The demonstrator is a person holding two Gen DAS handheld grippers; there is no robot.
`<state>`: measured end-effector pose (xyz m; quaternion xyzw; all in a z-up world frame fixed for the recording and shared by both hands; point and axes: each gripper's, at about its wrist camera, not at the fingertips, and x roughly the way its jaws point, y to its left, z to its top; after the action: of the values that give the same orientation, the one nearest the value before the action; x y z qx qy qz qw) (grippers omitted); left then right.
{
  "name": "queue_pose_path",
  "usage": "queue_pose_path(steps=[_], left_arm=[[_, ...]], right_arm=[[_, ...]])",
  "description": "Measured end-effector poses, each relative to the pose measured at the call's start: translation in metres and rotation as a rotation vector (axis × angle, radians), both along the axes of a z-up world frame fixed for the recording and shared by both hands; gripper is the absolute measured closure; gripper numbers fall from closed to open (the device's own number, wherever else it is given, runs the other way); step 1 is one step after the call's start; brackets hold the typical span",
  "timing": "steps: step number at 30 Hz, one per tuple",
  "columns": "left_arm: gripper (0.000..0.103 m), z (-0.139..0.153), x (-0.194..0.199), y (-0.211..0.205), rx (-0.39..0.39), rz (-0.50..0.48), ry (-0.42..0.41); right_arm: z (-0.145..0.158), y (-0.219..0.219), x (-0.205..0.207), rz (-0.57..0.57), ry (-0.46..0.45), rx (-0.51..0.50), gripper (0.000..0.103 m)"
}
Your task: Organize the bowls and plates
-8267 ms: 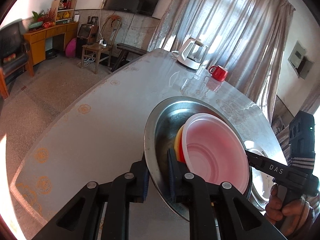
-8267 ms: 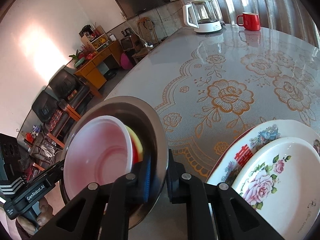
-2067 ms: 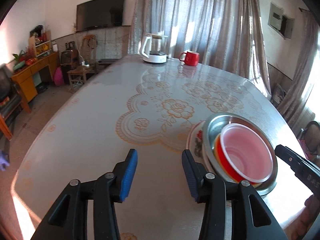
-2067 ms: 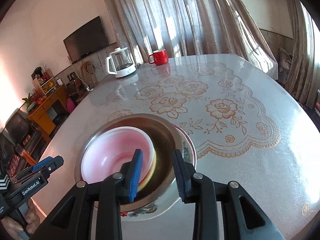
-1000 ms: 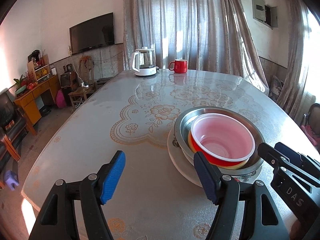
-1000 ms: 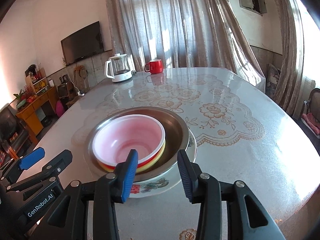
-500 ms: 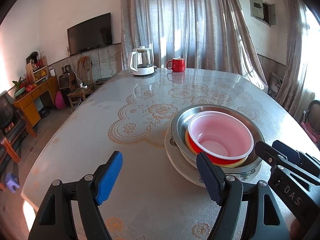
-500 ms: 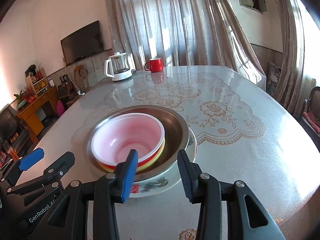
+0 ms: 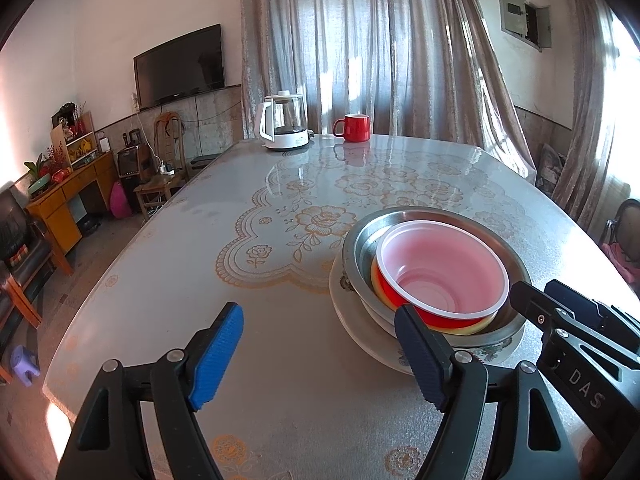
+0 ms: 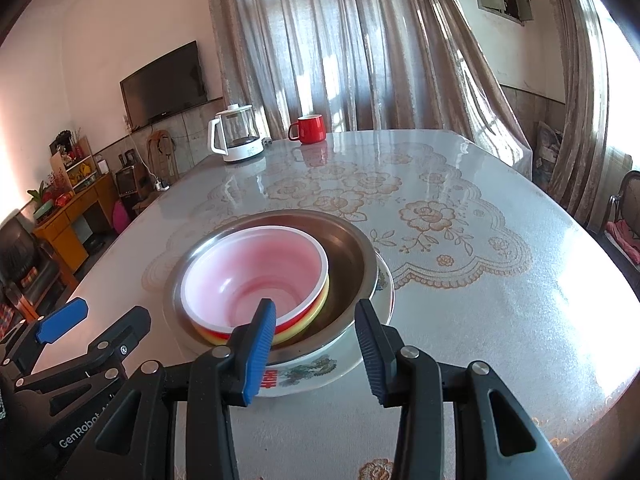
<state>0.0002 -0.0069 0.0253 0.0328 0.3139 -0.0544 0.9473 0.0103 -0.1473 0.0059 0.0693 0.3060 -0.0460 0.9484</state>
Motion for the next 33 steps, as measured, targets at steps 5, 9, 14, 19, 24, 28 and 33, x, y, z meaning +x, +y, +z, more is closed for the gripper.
queue_pose_path(steps=[5,9,14,19,24,28,33], left_arm=[[0.024,-0.0004,0.0014,-0.0010,0.004,-0.008,0.000],[0.023,-0.0002,0.0014,-0.0013,0.004,-0.010,0.001],[0.023,0.0000,0.0023,-0.0010,0.005,-0.010,-0.002],[0.023,0.0000,0.0021,-0.0018,0.005,-0.010,-0.003],[0.023,-0.0001,0.0020,-0.0031,0.007,-0.014,-0.003],[0.023,-0.0001,0.0013,-0.0031,0.009,-0.013,-0.004],[0.023,-0.0007,0.0021,-0.0029,0.006,-0.015,-0.002]], right_arm=[[-0.0005,0.0000,0.0003,0.003,0.002,0.000,0.062],[-0.0002,0.0001,0.0004,0.002,0.002,0.001,0.062],[-0.0010,0.0001,0.0010,0.004,0.001,0.003,0.062],[-0.0008,0.0006,0.0017,0.008,0.004,0.002,0.062],[-0.0008,0.0001,0.0021,0.009,0.006,0.004,0.062],[-0.0006,0.0001,0.0020,0.009,0.005,0.004,0.062],[-0.0012,-0.0004,0.0025,0.009,0.006,0.006,0.062]])
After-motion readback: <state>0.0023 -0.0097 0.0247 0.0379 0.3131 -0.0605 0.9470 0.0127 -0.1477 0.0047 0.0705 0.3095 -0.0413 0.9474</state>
